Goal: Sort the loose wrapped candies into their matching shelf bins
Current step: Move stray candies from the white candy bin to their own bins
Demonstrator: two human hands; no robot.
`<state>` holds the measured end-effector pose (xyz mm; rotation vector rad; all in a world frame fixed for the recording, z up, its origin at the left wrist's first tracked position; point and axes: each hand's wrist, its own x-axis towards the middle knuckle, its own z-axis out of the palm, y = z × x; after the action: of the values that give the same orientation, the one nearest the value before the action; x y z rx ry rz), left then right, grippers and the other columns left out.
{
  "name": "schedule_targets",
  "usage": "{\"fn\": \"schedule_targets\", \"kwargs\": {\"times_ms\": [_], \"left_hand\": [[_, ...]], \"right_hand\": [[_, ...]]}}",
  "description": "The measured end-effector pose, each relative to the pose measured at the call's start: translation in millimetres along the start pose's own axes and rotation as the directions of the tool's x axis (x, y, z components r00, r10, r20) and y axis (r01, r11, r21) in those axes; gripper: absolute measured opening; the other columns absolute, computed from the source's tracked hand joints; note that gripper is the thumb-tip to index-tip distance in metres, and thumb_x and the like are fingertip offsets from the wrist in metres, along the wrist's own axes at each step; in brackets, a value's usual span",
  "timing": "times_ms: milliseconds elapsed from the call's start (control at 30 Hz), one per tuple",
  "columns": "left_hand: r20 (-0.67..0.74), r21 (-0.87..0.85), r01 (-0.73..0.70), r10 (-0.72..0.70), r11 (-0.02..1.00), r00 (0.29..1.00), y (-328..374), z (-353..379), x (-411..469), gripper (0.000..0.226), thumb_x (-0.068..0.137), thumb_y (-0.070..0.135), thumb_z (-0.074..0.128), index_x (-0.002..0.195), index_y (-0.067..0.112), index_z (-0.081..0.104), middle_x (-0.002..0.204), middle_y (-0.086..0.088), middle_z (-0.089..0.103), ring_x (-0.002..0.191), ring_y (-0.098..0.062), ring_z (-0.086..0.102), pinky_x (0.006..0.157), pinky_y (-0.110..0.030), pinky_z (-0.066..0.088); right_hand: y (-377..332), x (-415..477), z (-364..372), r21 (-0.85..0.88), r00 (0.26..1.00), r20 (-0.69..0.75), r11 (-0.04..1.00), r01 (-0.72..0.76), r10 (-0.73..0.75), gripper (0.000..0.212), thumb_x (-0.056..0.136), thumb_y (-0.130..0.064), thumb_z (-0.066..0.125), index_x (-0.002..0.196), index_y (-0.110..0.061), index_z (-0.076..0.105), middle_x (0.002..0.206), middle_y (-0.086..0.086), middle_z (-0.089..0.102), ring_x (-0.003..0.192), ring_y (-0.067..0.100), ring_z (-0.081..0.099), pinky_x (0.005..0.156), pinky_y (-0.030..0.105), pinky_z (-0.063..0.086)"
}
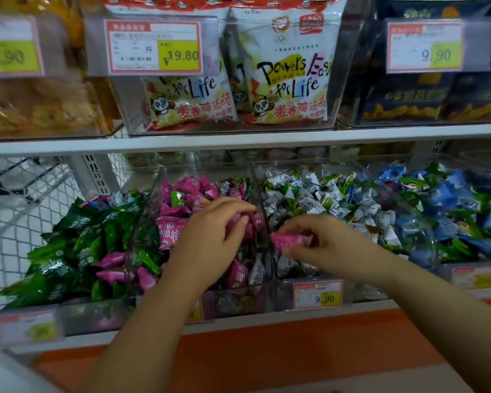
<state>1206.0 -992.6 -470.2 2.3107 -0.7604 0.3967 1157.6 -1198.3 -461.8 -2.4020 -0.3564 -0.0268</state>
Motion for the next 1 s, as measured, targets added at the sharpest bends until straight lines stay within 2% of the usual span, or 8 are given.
{"fn": "schedule_targets", "kwargs": {"times_ms": [167,333,433,533,600,767,900,1000], "left_hand": [[-0.215,-0.001,0.129,-0.126,0.992,0.968,-19.4,-15.8,-3.0,0.024,0.094,0.016,0.053,0.113,0.023,0.066,0.108,0.012,0.061,0.083,-0.004,0.056,0.071,-0.003,0.035],[-0.279,-0.006,0.194,-0.188,0.981,0.942,-31.2,-22.2,-6.0,0.024,0.092,0.013,0.055,0.109,0.024,0.068,0.103,0.015,0.061,0.083,-0.004,0.056,0.075,-0.016,0.042],[-0.283,-0.008,0.189,-0.184,0.982,0.941,-33.3,-22.6,-6.9,0.023,0.092,0.012,0.056,0.109,0.023,0.068,0.101,0.014,0.061,0.077,-0.002,0.054,0.082,-0.024,0.045],[-0.272,-0.013,0.16,-0.158,0.987,0.949,-30.7,-20.8,-6.7,0.023,0.091,0.012,0.057,0.108,0.022,0.068,0.099,0.016,0.058,0.068,0.001,0.049,0.08,-0.026,0.046],[-0.26,-0.016,0.138,-0.137,0.99,0.956,-27.3,-17.7,-4.7,0.022,0.091,0.011,0.058,0.108,0.021,0.069,0.1,0.015,0.058,0.079,-0.003,0.053,0.086,-0.029,0.046],[-0.171,-0.029,0.075,-0.079,0.997,0.982,-9.2,-3.3,0.8,0.023,0.094,0.015,0.054,0.111,0.023,0.067,0.105,0.015,0.058,0.095,-0.001,0.052,0.093,-0.027,0.043],[-0.048,-0.025,0.002,-0.004,1.0,0.999,8.8,14.8,6.2,0.024,0.096,0.019,0.051,0.114,0.025,0.064,0.114,0.013,0.059,0.104,-0.003,0.051,0.094,-0.021,0.038],[0.035,-0.037,-0.04,0.041,0.999,0.999,19.8,28.6,10.3,0.024,0.097,0.021,0.049,0.116,0.026,0.063,0.115,0.013,0.058,0.106,-0.004,0.051,0.094,-0.024,0.042]], "right_hand": [[-26.7,37.6,12.1,-0.067,0.932,-0.345,0.994,0.091,-0.108,0.024,0.09,-0.029,0.062,0.113,-0.021,0.061,0.092,-0.013,0.058,0.073,-0.001,0.055,0.06,0.01,0.041],[-33.3,86.1,43.9,-0.237,0.88,-0.447,0.97,0.054,-0.159,0.015,0.087,-0.021,0.064,0.1,-0.017,0.058,0.086,0.0,0.064,0.076,0.019,0.055,0.073,0.037,0.049],[-30.5,96.3,51.0,-0.361,0.946,-0.301,0.932,0.008,-0.125,0.02,0.092,-0.031,0.058,0.11,-0.027,0.066,0.112,-0.005,0.066,0.113,0.019,0.049,0.107,0.041,0.029],[-26.2,92.3,46.6,-0.368,0.984,-0.14,0.928,0.053,-0.111,0.031,0.098,-0.037,0.046,0.125,-0.035,0.059,0.133,-0.015,0.055,0.133,0.015,0.034,0.115,0.047,0.013],[-22.6,81.3,38.8,-0.313,0.961,-0.199,0.942,0.123,-0.192,0.03,0.096,-0.034,0.05,0.124,-0.032,0.062,0.13,-0.01,0.059,0.128,0.016,0.044,0.112,0.046,0.027],[-3.6,31.4,-6.6,-0.201,0.983,-0.176,0.979,0.017,-0.053,0.027,0.096,-0.023,0.054,0.121,-0.023,0.064,0.124,-0.009,0.06,0.095,-0.007,0.055,0.079,-0.001,0.037],[25.6,-8.1,-42.5,-0.179,0.978,-0.203,0.98,-0.09,0.053,0.022,0.093,-0.02,0.058,0.112,-0.027,0.067,0.111,-0.014,0.067,0.087,-0.007,0.061,0.073,0.006,0.046],[38.7,-35.0,-58.6,-0.196,0.989,-0.083,0.971,-0.135,0.12,0.019,0.091,-0.021,0.06,0.107,-0.029,0.068,0.095,-0.024,0.064,0.08,-0.009,0.062,0.068,0.009,0.048]]}}
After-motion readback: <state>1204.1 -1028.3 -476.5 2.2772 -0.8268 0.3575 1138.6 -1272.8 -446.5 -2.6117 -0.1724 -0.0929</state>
